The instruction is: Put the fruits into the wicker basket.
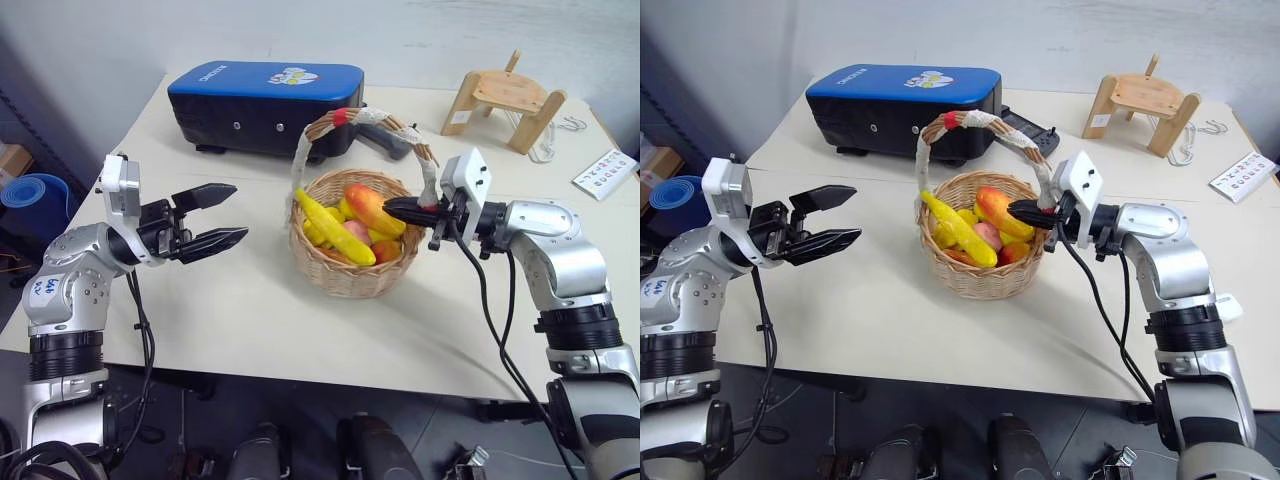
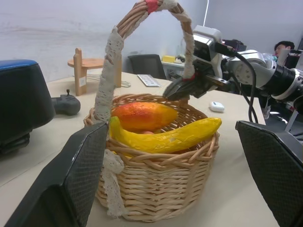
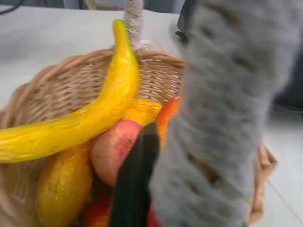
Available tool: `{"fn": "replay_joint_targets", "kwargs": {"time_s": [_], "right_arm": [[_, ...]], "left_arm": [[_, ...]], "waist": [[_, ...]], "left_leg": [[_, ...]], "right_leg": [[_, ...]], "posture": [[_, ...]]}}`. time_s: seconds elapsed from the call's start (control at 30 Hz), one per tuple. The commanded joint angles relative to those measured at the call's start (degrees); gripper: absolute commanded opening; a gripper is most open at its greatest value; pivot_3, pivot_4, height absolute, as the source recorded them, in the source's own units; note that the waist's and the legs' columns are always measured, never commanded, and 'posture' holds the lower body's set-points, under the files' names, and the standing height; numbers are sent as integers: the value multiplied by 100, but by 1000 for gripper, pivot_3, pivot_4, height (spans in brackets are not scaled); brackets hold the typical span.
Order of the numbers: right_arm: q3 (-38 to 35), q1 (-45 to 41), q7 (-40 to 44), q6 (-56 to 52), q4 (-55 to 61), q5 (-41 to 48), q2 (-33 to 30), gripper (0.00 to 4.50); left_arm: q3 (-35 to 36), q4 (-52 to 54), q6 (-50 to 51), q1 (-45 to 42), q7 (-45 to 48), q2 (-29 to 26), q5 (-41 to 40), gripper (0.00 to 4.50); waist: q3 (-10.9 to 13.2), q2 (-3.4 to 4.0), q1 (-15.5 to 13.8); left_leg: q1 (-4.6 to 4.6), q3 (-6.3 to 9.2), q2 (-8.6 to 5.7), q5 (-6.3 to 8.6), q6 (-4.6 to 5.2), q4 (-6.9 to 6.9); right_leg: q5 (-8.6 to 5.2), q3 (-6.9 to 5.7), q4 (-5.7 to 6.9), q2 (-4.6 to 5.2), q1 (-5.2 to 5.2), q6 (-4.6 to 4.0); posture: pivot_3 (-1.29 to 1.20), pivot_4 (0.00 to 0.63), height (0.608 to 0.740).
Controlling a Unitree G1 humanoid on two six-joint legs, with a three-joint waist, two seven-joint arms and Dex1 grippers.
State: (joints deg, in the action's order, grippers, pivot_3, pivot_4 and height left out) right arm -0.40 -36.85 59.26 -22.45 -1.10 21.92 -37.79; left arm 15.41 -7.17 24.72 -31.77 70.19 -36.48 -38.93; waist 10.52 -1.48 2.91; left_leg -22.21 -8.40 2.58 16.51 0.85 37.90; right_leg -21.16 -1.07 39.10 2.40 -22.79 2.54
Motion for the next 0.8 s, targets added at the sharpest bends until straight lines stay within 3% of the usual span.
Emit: {"fn": "replay_joint_targets", "kwargs": {"time_s": [0.03,0.23,0.37,0.8], "right_arm": [[-618,446,-334,-218,947,154,-348,12],[-2432,1653,-1999,-950,2478,245,-308,12],[-3163,2108,-2752,-1336,2456,-9,-388,12],[-2808,1953,-3963,-255,859,-814,98,12]], "left_arm": [[-8,62,-107,-145,56,32,-88,4500],[-203,-72,-10,-346,195,192,-125,4500],[-404,-337,-39,-478,398,246,3,4500],[-643,-825,-315,-903,566,513,187,4500]], "waist": [[0,0,-13],[0,0,-120],[0,0,-118],[0,1,-2]], "left_leg": [[0,0,0,1,-1,0],[-4,0,0,2,-3,0],[-2,-2,-2,3,-5,-5],[9,-9,3,-7,-17,-6]], "right_leg": [[0,0,-1,0,0,0],[0,0,-6,0,0,1],[0,2,-12,-2,1,1],[0,12,-3,-14,2,1]], "posture": [[0,150,740],[0,150,740],[0,150,740],[0,150,740]]}}
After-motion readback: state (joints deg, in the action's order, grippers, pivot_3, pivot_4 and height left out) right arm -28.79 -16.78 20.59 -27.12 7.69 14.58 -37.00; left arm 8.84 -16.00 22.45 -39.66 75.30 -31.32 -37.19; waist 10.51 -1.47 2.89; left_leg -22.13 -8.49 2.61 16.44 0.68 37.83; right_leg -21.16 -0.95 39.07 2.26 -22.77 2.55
